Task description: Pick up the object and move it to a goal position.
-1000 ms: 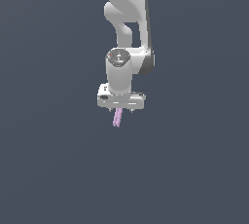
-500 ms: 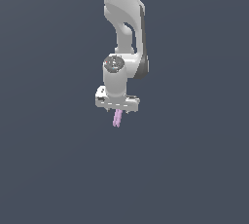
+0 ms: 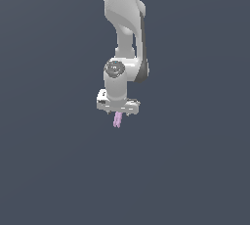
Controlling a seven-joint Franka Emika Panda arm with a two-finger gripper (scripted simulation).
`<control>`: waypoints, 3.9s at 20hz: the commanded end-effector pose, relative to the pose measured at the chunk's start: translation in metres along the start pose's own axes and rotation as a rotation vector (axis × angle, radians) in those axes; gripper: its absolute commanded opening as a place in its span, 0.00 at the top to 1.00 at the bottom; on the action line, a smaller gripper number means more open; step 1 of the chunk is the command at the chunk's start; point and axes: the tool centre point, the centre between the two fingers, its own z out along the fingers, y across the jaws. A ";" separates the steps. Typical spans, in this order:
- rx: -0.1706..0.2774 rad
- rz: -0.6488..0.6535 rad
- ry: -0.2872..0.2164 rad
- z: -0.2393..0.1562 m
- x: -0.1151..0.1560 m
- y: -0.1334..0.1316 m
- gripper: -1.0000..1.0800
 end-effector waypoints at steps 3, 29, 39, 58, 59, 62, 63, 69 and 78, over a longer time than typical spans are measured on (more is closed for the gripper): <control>0.000 0.001 -0.001 0.022 -0.001 0.000 0.04; 0.000 0.033 0.116 -0.002 0.038 -0.008 1.00; -0.002 0.116 0.422 -0.109 0.120 -0.024 1.00; -0.011 0.233 0.847 -0.290 0.172 -0.037 1.00; -0.011 0.237 0.861 -0.296 0.173 -0.037 1.00; -0.013 0.248 0.900 -0.313 0.173 -0.038 1.00; -0.014 0.251 0.912 -0.319 0.173 -0.039 1.00; -0.018 0.270 0.981 -0.349 0.172 -0.040 1.00; -0.025 0.296 1.077 -0.391 0.168 -0.043 1.00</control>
